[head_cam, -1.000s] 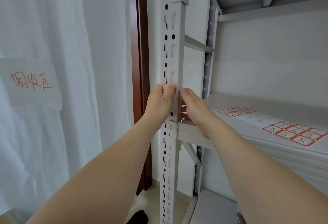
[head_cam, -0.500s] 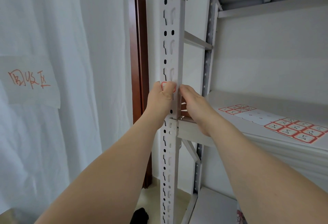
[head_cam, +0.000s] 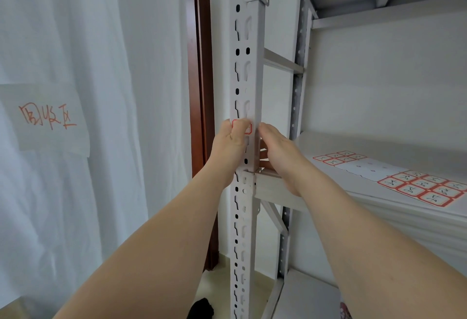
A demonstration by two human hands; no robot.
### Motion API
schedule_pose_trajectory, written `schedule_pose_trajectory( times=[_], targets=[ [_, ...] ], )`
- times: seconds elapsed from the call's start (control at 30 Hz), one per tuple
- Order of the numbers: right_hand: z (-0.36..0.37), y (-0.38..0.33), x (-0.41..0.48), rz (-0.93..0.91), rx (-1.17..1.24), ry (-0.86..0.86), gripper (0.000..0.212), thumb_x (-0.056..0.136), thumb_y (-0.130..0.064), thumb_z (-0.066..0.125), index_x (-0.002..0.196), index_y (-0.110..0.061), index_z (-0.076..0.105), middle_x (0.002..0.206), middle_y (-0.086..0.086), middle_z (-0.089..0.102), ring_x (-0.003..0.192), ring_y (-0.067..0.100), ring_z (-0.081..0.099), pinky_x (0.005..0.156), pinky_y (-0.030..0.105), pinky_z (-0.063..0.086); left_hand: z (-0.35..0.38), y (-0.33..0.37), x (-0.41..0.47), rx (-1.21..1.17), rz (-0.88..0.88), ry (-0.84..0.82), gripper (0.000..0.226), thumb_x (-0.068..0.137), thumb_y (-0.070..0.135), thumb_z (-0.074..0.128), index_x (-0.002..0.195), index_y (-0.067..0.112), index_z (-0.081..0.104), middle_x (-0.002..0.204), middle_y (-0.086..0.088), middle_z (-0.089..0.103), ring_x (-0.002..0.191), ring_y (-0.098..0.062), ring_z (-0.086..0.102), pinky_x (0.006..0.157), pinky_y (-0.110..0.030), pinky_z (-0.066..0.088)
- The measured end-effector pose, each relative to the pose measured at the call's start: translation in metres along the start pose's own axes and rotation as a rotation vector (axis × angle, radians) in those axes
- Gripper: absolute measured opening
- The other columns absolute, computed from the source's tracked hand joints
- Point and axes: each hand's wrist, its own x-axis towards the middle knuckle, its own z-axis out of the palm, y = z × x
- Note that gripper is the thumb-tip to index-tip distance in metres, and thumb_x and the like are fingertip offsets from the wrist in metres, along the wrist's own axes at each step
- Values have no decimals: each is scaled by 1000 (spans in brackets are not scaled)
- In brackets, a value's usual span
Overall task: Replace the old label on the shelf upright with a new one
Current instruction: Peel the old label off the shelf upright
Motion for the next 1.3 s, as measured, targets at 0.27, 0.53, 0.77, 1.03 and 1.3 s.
schedule_pose_trajectory(
  times=[0.27,0.53,0.77,1.03,1.3],
  targets=[
    [1,-1,-1,7,-2,3,39,93,-49,31,113,-30,59,110,-2,66,106,22,62,99,47,47,5,9,-5,-91,-112,57,36,68,39,45,93,14,49,81,-6,44,75,-19,42,67,-32,35],
    [0,-2,-1,18,-2,-5,40,90,-53,31,108,-34,61,108,-2,68,106,23,62,99,49,47,3,10,-8,-125,-182,46,31,75,43,49,93,19,54,90,-5,54,88,-24,55,82,-38,44],
    [-1,0,0,21,-2,-1,40,92,-53,31,112,-34,60,109,-3,67,107,22,62,100,48,46,4,6,-6,-100,-120,63,11,86,29,51,85,19,47,76,3,44,78,-17,46,71,-33,39],
    [0,0,0,18,-7,10,41,92,-53,30,110,-32,60,109,0,66,107,24,61,100,49,46,7,9,-6,-56,-35,124,15,90,21,47,77,16,41,66,6,37,60,-10,35,56,-24,31],
    [0,-1,0,27,-6,14,39,91,-53,32,105,-31,61,109,4,66,107,27,61,98,48,47,2,6,-7,-61,-29,51,15,89,28,49,84,15,44,67,5,41,63,-10,38,61,-25,32]
  ],
)
